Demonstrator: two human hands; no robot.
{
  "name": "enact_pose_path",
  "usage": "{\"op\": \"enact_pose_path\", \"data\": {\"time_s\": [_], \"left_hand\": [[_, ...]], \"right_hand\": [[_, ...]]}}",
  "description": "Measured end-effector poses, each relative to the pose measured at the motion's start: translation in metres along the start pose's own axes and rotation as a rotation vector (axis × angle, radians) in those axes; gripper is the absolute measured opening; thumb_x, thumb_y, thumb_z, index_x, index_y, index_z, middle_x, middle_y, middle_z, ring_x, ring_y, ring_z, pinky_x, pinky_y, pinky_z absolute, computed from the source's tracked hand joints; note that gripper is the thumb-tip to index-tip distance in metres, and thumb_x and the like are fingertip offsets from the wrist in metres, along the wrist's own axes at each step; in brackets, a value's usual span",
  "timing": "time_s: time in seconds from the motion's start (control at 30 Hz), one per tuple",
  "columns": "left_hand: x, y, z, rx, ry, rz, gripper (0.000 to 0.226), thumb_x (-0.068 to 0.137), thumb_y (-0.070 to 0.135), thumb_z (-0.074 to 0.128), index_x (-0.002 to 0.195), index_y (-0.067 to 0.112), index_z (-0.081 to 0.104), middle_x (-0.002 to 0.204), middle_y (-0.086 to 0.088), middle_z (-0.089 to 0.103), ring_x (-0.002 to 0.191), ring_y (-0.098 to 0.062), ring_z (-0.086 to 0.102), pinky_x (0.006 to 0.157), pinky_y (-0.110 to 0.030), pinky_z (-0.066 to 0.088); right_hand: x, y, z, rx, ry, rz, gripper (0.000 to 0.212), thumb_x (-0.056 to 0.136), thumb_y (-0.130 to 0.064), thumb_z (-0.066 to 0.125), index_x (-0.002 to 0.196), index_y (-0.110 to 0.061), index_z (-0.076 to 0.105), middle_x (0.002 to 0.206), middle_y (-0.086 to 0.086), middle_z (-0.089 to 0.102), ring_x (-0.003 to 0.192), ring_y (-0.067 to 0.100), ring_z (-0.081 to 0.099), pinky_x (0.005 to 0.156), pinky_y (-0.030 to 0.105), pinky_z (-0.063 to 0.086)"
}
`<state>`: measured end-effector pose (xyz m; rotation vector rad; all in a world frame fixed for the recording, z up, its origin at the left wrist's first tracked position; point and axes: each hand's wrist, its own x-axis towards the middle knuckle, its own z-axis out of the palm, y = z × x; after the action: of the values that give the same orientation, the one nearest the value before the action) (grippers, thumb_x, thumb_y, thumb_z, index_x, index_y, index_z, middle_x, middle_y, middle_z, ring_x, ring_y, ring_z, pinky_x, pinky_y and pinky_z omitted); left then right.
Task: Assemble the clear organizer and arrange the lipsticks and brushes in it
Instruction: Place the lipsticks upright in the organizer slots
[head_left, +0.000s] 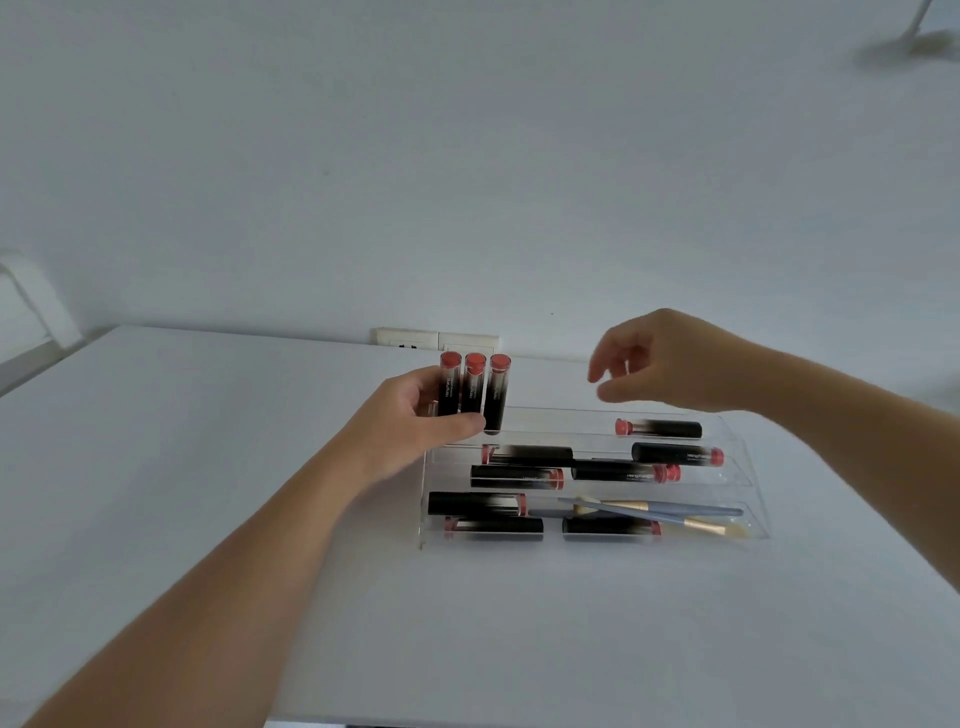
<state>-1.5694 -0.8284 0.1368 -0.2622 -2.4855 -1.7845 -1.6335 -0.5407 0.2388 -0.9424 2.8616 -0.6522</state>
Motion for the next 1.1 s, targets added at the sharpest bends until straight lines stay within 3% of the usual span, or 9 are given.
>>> {"op": "enact_pose_path", "data": {"time_s": [0.17, 0.37, 0.5, 0.67, 0.8, 0.9, 1.1], "left_hand": [[-0.001, 0.001, 0.001, 0.006, -0.009, 0.008, 0.037, 0.078, 0.04, 0.081, 0.113, 0.039, 0.072, 0.106, 0.017, 0.076, 0.1, 0.0, 0.07, 0.087, -0.023, 0.045], [-0.002, 0.002, 0.002, 0.0, -0.009, 0.001, 0.031, 0.075, 0.041, 0.079, 0.105, 0.044, 0.073, 0.103, 0.013, 0.077, 0.099, -0.002, 0.07, 0.088, -0.024, 0.046], [-0.001, 0.001, 0.002, -0.006, -0.01, -0.002, 0.032, 0.075, 0.041, 0.08, 0.105, 0.043, 0.073, 0.104, 0.012, 0.077, 0.1, -0.004, 0.07, 0.089, -0.026, 0.046], [-0.001, -0.001, 0.002, -0.022, -0.014, -0.009, 0.03, 0.074, 0.038, 0.08, 0.103, 0.039, 0.074, 0.102, 0.009, 0.077, 0.099, -0.007, 0.071, 0.091, -0.029, 0.048], [-0.001, 0.0, 0.002, -0.035, -0.017, -0.009, 0.028, 0.076, 0.035, 0.08, 0.103, 0.039, 0.074, 0.101, 0.008, 0.078, 0.099, -0.008, 0.072, 0.092, -0.031, 0.05], [-0.002, 0.001, 0.001, -0.03, -0.023, -0.004, 0.027, 0.077, 0.035, 0.08, 0.103, 0.039, 0.074, 0.101, 0.008, 0.078, 0.099, -0.008, 0.072, 0.092, -0.031, 0.05], [-0.002, 0.001, 0.002, -0.052, -0.026, 0.004, 0.033, 0.072, 0.041, 0.08, 0.104, 0.039, 0.074, 0.104, 0.005, 0.078, 0.102, -0.014, 0.073, 0.105, -0.042, 0.049]], "right_hand": [[-0.015, 0.02, -0.018, -0.154, -0.175, 0.062, 0.009, 0.081, -0.039, 0.08, 0.081, -0.045, 0.074, 0.074, -0.014, 0.066, 0.058, -0.002, 0.054, 0.061, 0.021, 0.043], [-0.016, 0.024, -0.012, -0.181, -0.186, 0.025, 0.007, 0.083, -0.042, 0.078, 0.088, -0.047, 0.075, 0.072, -0.02, 0.065, 0.061, -0.003, 0.056, 0.063, 0.019, 0.04], [-0.012, 0.023, -0.006, -0.199, -0.195, -0.022, 0.018, 0.088, -0.041, 0.075, 0.101, -0.053, 0.073, 0.075, -0.015, 0.065, 0.071, -0.016, 0.055, 0.064, 0.013, 0.034], [-0.011, 0.024, -0.004, -0.418, -0.285, -0.051, 0.024, 0.096, -0.04, 0.065, 0.114, -0.056, 0.069, 0.076, -0.029, 0.054, 0.077, -0.017, 0.05, 0.069, 0.011, 0.031], [-0.013, 0.025, -0.007, -0.597, -0.293, -0.098, 0.025, 0.1, -0.044, 0.057, 0.12, -0.055, 0.065, 0.076, -0.031, 0.048, 0.082, -0.015, 0.044, 0.067, 0.008, 0.026], [-0.019, 0.026, -0.011, -0.699, -0.292, -0.131, 0.025, 0.102, -0.046, 0.052, 0.121, -0.055, 0.064, 0.085, -0.028, 0.049, 0.077, -0.02, 0.039, 0.069, 0.012, 0.031], [-0.03, 0.033, -0.017, -0.656, -0.163, -0.148, 0.018, 0.096, -0.046, 0.059, 0.113, -0.05, 0.064, 0.102, -0.027, 0.058, 0.074, -0.018, 0.046, 0.064, 0.01, 0.03]]}}
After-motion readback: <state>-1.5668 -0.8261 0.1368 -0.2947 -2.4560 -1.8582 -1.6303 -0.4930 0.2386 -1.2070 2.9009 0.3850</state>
